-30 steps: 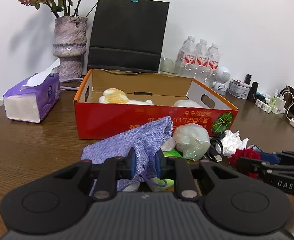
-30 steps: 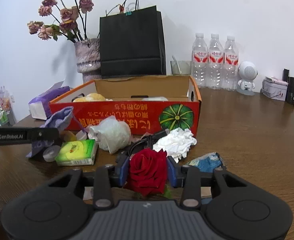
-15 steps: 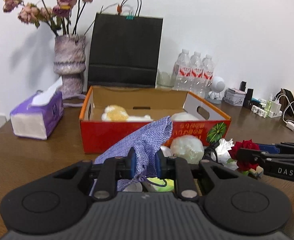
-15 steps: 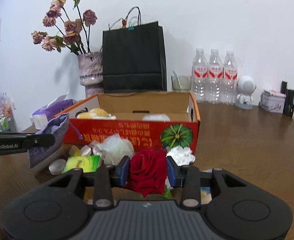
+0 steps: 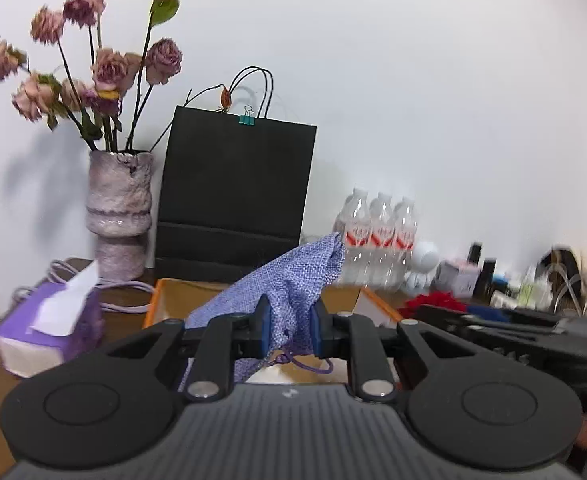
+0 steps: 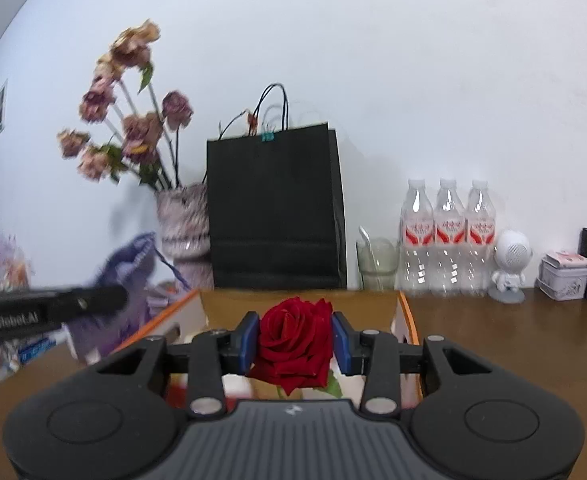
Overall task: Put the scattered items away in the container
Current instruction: 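Carry the bag and rose over the box and release both inside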
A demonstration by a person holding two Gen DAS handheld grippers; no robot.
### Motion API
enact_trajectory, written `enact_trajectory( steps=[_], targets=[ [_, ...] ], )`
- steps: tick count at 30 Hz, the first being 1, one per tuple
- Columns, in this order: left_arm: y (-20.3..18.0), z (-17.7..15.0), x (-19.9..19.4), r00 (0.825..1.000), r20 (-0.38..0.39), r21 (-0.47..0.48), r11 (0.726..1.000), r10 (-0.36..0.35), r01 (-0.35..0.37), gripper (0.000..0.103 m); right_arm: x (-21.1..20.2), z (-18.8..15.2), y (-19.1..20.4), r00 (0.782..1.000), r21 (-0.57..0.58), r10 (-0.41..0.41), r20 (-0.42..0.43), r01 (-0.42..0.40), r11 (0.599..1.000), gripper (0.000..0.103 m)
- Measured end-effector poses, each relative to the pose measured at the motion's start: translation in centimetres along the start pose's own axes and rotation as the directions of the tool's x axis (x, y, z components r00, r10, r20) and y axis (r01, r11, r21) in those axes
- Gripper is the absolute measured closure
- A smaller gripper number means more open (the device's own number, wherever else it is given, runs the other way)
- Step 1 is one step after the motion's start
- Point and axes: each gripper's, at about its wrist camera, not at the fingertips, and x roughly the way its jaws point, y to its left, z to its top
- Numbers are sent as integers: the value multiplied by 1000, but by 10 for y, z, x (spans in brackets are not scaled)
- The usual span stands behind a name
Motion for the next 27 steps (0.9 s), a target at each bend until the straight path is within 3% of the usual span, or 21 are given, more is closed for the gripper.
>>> enact_trajectory(
  steps=[6, 13, 16, 22, 24, 25, 27],
  targets=[
    [9, 9, 54, 998, -8, -74, 996, 57, -58, 84, 51, 23, -1, 1000, 70, 0, 2, -1, 998, 66],
    [14, -4, 106, 986, -87, -30, 989, 142, -145, 84, 98, 12, -12, 997, 78, -10, -76, 16, 997, 66],
    [14, -14, 116, 981, -127, -15, 988, 149, -152, 84, 111, 3, -20, 992, 95, -19, -122, 31, 995, 66],
    [10, -19, 118, 978, -134, 21, 987, 162, -161, 83, 119, -6, -23, 987, 93, -32, -158, 47, 995, 66],
    [8, -20, 119, 975, -150, 34, 987, 162, -159, 71, 120, -7, -22, 985, 84, -23, -169, 38, 996, 62],
    [7, -21, 120, 972, -162, 32, 985, 171, -168, 53, 121, -7, -22, 984, 80, -14, -178, 29, 996, 61],
    [7, -21, 121, 956, -179, 36, 972, 234, -232, 29, 122, -6, -21, 977, 68, -2, -214, 17, 998, 39]
  ],
)
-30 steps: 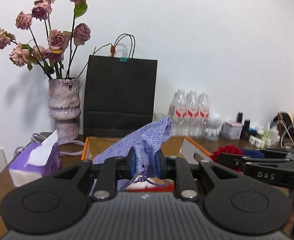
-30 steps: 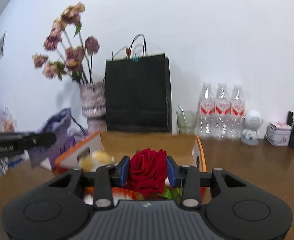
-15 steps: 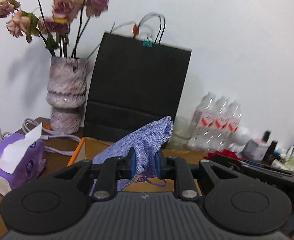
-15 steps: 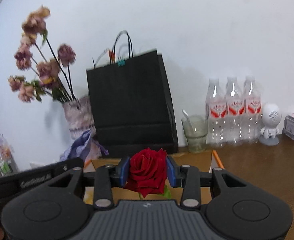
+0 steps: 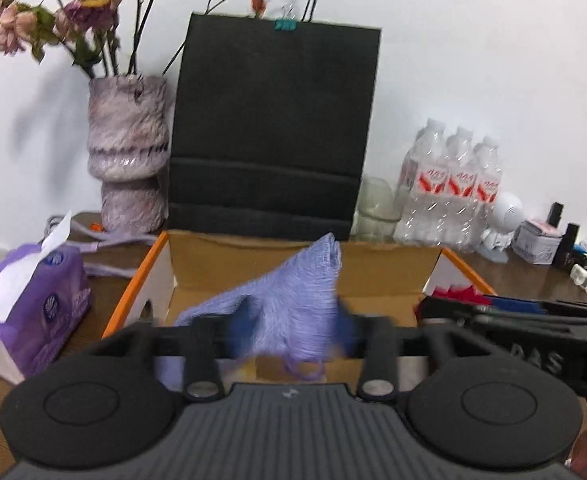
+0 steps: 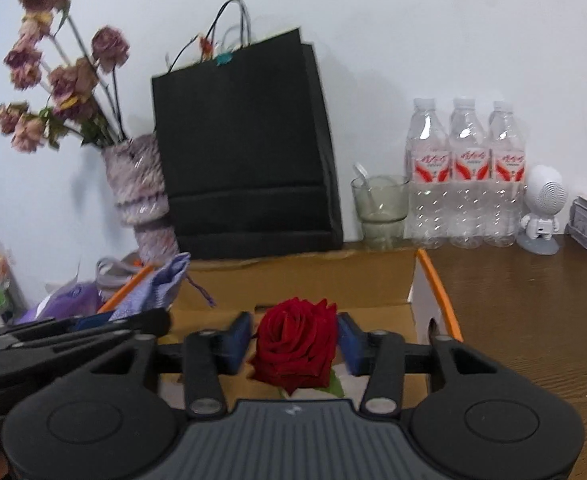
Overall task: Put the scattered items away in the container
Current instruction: 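Carry the bag and rose over the box and release both inside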
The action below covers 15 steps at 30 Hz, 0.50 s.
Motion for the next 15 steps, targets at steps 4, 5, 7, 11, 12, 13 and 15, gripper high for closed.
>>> enact_trajectory(
  steps=[4, 5, 7, 11, 12, 13, 15],
  targets=[
    [8, 4, -6, 998, 34, -30, 998, 59, -58, 0, -6, 5, -4, 997, -14, -74, -5, 74, 997, 0],
    [10, 5, -9, 998, 34, -42, 998, 43, -42, 0, -10, 7, -7, 997, -2, -74, 4, 74, 997, 0],
    [10, 5, -12, 999, 35, -47, 998, 31, -30, 0, -13, 10, -12, 998, 25, -59, 4, 59, 998, 0],
    [2, 6, -16, 998, 55, -11, 999, 45, -44, 0, -16, 12, -16, 999, 49, -44, 5, 43, 998, 0],
    [0, 6, -17, 997, 58, -6, 999, 49, -49, 0, -17, 12, -15, 999, 46, -48, 7, 48, 998, 0],
    [-1, 7, -18, 997, 60, -2, 999, 49, -49, 0, -17, 12, -15, 999, 45, -52, 9, 52, 998, 0],
    [0, 7, -19, 998, 55, -7, 999, 41, -41, 0, -18, 12, -16, 999, 50, -52, 11, 51, 997, 0]
  ],
)
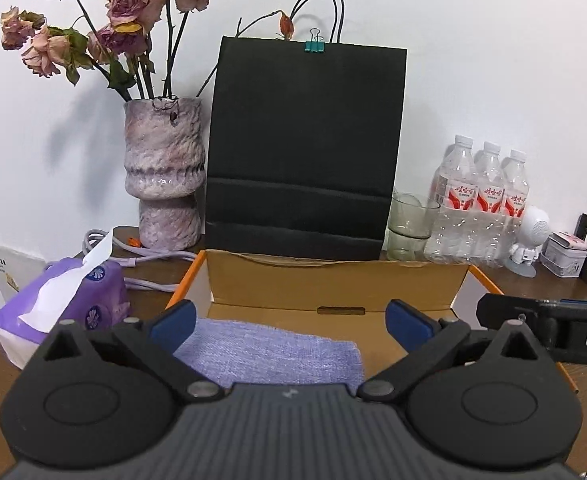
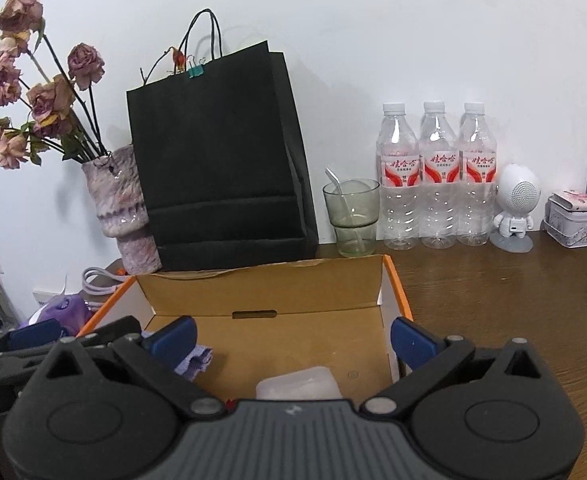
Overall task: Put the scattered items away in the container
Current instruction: 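Carry the bag and rose over the box and release both inside, then withdraw both tools from the box back toward the table items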
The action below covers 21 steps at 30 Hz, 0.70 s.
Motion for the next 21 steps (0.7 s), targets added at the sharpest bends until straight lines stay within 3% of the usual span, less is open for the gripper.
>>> enact_trajectory(
  steps=[14, 21],
  targets=[
    [1, 2, -5, 1000, -1, -11, 1000, 6, -6, 0, -1, 1, -2, 1000, 7, 17, -4, -17, 1000, 0],
    [11, 1, -27, 1000, 10, -28, 999, -24, 24, 0, -16, 0, 4, 1000, -39, 12, -1, -12, 999, 0]
  ],
)
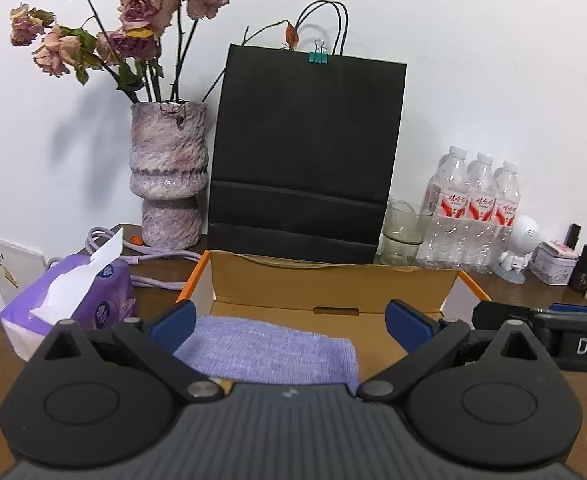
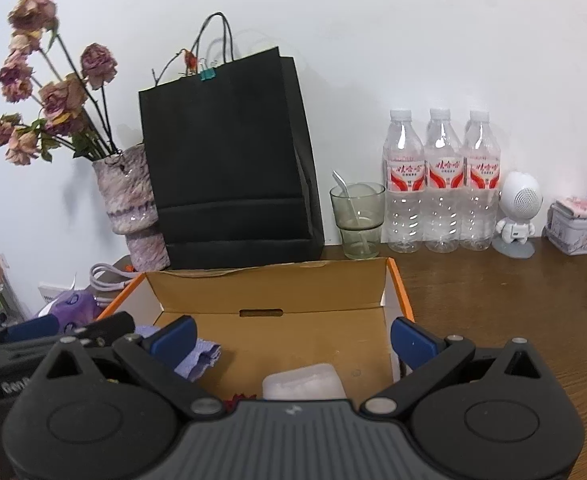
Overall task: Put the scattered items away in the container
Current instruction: 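Withdraw both tools from the box back toward the table items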
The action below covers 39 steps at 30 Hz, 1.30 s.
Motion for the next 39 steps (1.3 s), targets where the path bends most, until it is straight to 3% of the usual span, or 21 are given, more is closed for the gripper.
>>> enact_trajectory(
  steps=[9, 16, 28, 39],
  targets=[
    [25, -21, -42, 998, -46, 30, 999, -37, 39, 0, -44, -28, -19, 1000, -1, 10, -16, -10, 1000, 0],
    [40, -43, -68, 992, -108, 41, 997, -66, 71, 0, -74, -75, -35, 994, -61, -74, -83, 69, 996, 0],
    [43, -95, -85, 979, -203, 178, 982, -19, 56, 0, -90, -143, -44, 968, -135, -171, -185, 148, 980, 0],
    [38, -114, -65, 967, -252, 231, 973, 38, 22, 0, -82, -150, -48, 963, -130, -185, -194, 162, 978, 0]
  ],
)
